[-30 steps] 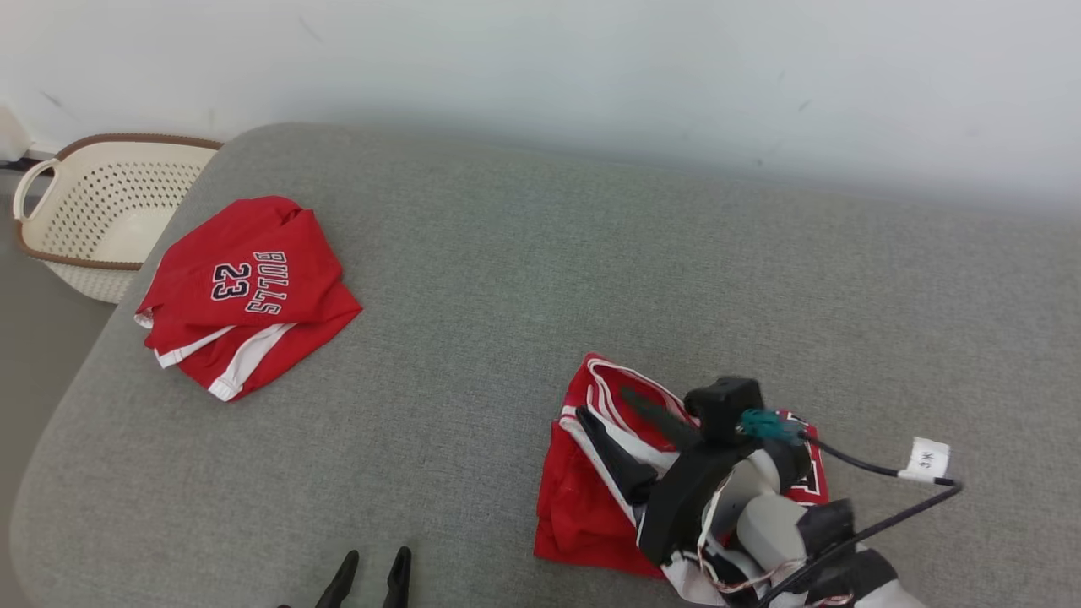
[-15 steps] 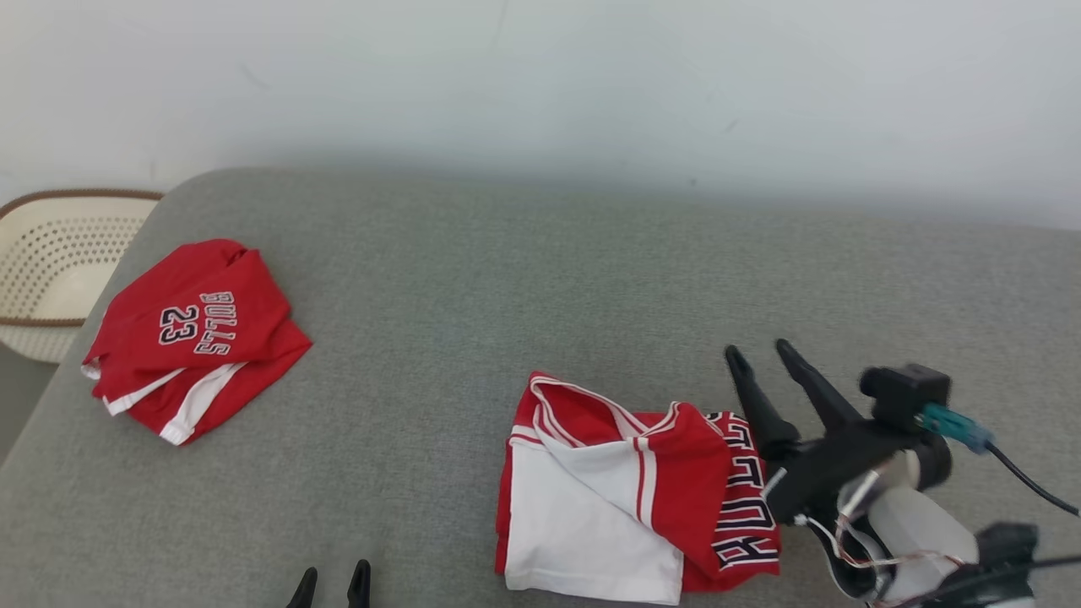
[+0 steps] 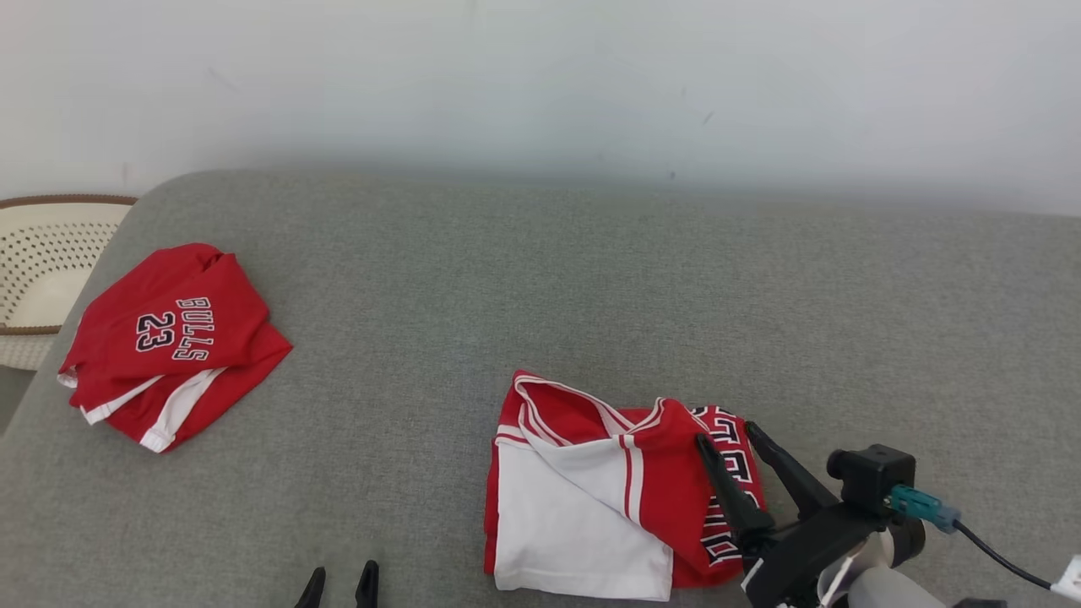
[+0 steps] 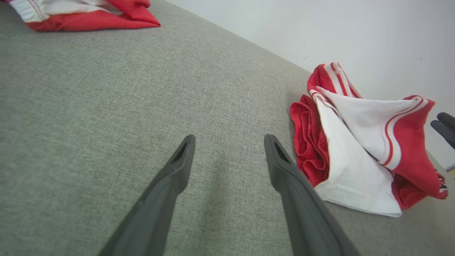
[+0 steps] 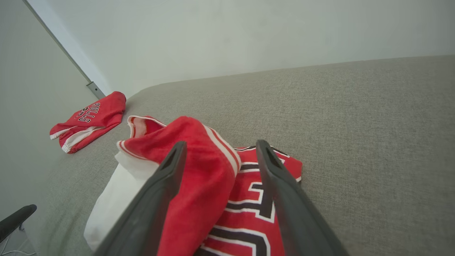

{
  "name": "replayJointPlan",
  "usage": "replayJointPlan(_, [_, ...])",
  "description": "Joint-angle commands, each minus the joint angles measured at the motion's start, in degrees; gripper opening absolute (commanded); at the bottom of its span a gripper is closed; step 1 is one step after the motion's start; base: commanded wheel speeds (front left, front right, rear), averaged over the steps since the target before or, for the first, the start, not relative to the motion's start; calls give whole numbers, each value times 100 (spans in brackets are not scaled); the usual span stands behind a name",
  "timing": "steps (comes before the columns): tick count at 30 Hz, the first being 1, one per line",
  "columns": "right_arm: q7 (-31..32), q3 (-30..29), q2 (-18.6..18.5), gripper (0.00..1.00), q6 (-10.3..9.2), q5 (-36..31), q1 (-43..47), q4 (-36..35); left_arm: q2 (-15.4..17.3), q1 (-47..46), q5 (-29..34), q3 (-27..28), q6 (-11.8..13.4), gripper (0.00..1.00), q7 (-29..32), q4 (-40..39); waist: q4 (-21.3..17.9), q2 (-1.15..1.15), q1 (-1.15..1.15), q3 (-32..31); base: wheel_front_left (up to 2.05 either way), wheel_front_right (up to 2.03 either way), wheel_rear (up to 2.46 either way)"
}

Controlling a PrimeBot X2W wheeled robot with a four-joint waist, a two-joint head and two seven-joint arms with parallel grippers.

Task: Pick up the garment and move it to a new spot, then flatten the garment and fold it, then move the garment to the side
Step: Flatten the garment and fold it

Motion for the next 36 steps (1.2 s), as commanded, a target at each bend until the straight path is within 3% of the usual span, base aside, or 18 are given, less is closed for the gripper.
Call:
replayJointPlan(1, [-23, 67, 37, 100, 2, -55, -118, 24, 6, 29, -51, -9, 5, 100, -20, 41, 61, -1, -1, 20, 0, 0, 0])
replayJointPlan(11, [26, 236, 134, 100, 2, -224, -430, 460, 4, 31, -111, 21, 5, 100, -20, 51, 226, -1, -1, 42, 0, 0, 0])
replayJointPlan(13, [61, 303, 143, 73, 2, -230, -466, 500, 4, 28, -130, 30, 4, 100, -20, 45, 238, -1, -1, 61, 0, 0, 0])
replayJointPlan(14, [59, 332, 149, 43, 2, -223, -489, 518, 4, 22, -125, 35, 5, 100, -20, 37, 240, -1, -1, 73, 0, 0, 0])
replayJointPlan(15, [76, 361, 149, 31, 2, -218, -518, 538, 4, 16, -123, 35, 4, 100, -20, 27, 241, -1, -1, 87, 0, 0, 0])
replayJointPlan(16, [76, 361, 149, 31, 2, -218, -518, 538, 4, 16, -123, 35, 4, 100, -20, 27, 241, -1, -1, 87, 0, 0, 0])
replayJointPlan(18, [73, 400, 141, 0, 2, -195, -579, 564, 4, -5, -136, 24, 4, 100, -20, 10, 243, -1, -1, 114, 0, 0, 0])
replayJointPlan(25, [28, 674, 106, 0, 2, -118, -691, 250, 5, -67, -124, 8, 5, 100, -20, -18, 227, -1, -1, 154, 0, 0, 0])
replayJointPlan(33, [125, 1865, -97, 0, 2, 445, -738, -655, 6, -101, -152, -54, 5, 100, -20, 0, 198, -1, -1, 99, 0, 0, 0])
replayJointPlan(35, [193, 2257, -164, 100, 2, 681, -815, -869, 3, -107, -160, -76, 5, 100, -20, 11, 196, -1, -1, 85, 0, 0, 0])
replayJointPlan(36, [213, 2432, -222, 100, 2, 809, -853, -966, 5, -106, -160, -82, 5, 100, -20, 16, 195, -1, -1, 78, 0, 0, 0])
